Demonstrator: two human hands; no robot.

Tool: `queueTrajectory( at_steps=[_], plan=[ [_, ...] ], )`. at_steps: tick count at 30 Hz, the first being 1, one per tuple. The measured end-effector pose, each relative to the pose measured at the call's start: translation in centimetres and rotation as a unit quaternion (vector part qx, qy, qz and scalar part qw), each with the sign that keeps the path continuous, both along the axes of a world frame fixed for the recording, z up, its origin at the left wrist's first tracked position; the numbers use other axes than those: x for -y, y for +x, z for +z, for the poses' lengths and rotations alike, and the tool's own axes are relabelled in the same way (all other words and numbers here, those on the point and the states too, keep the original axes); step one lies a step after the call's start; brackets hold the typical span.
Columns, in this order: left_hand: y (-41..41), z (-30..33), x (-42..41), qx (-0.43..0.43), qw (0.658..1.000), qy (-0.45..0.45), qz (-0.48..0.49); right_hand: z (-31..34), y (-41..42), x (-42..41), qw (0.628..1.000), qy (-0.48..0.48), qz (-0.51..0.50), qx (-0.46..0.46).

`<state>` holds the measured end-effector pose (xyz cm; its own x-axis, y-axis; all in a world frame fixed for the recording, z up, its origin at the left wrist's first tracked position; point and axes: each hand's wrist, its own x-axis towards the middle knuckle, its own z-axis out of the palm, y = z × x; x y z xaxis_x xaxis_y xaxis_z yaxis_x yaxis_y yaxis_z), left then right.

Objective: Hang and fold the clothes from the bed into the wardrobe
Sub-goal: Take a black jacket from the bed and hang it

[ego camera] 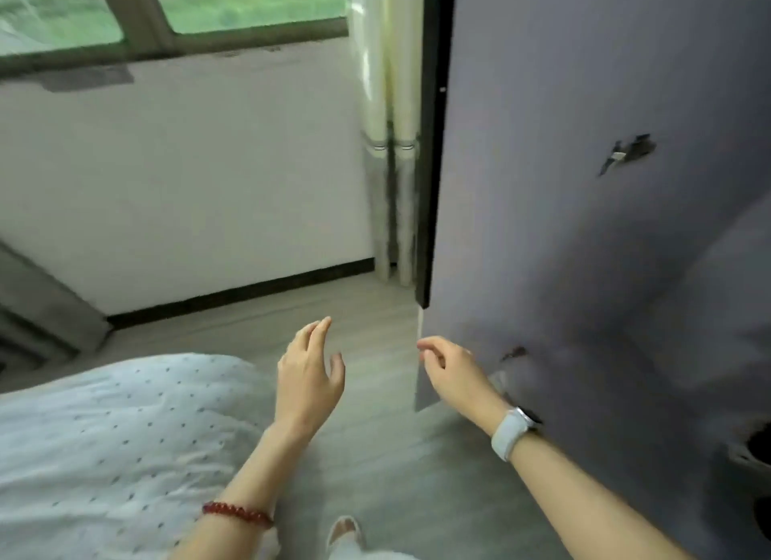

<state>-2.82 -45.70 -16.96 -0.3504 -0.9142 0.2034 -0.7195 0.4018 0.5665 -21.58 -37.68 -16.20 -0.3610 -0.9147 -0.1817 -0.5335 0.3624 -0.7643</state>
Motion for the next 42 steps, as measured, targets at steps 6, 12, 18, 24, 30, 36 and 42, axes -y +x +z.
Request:
queueTrajectory(
  at_steps=[6, 12, 18, 24, 30, 36, 42],
  plan=[
    [17.5, -0.6, -1.9, 0.009, 0.972, 0.044, 0.23, -1.8, 15.3, 6.5, 0.974, 0.037, 0.22, 0.024],
    [34.2, -2.2, -4.4, 0.006, 0.904, 0.142, 0.402, -2.7, 32.7, 11.4, 0.908, 0.085, 0.411, 0.018],
    [51.5, -4.6, -1.3, 0.072, 0.858, 0.225, 0.457, -3.9, 49.9, 16.7, 0.863, 0.105, 0.495, -0.004],
    [65.5, -10.5, 6.1, 0.155, 0.84, 0.304, 0.422, -7.5, 62.1, 21.8, 0.852, 0.151, 0.501, -0.011],
    [73.1, -17.2, 12.1, 0.261, 0.804, 0.375, 0.381, -12.7, 66.1, 24.5, 0.866, 0.2, 0.459, -0.005],
    [72.7, -16.6, 12.2, -0.041, 0.811, 0.25, 0.528, -14.4, 67.7, 26.4, 0.894, 0.26, 0.348, 0.106],
    [67.0, -14.6, 3.1, -0.207, 0.844, 0.28, 0.409, -14.6, 72.5, 26.9, 0.812, 0.422, 0.305, 0.265]
  ],
)
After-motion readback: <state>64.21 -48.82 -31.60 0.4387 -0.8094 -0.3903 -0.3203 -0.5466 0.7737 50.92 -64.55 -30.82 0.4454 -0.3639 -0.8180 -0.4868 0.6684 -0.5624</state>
